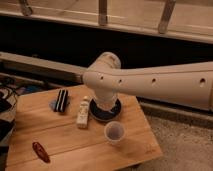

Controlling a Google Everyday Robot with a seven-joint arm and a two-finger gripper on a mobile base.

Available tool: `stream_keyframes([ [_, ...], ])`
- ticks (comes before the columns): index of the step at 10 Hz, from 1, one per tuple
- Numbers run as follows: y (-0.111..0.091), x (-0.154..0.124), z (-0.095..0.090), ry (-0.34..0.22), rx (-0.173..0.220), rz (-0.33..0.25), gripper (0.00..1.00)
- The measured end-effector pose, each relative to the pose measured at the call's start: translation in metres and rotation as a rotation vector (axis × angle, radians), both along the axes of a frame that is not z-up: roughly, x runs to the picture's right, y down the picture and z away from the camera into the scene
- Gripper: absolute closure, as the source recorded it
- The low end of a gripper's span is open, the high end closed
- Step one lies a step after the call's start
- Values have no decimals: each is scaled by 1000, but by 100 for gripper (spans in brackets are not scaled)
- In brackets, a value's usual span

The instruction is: Move the arm in a circular motion

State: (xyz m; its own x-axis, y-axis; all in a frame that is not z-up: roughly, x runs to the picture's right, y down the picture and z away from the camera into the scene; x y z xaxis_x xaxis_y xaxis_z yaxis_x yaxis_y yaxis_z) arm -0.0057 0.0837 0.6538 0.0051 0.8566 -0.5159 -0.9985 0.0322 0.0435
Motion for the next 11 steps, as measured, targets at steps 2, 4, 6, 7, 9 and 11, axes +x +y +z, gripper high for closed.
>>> stream_keyframes([
  [2, -4, -21, 1, 5, 0, -26, 96],
  [4, -14, -36, 10, 4, -10, -43, 96],
  [6, -34, -37, 16, 27, 11, -49, 96],
  [7, -45, -33, 21, 36, 20, -53, 96],
  [9, -61, -29, 33, 40, 28, -55, 96],
  [11, -77, -16, 48, 53, 33, -35, 96],
])
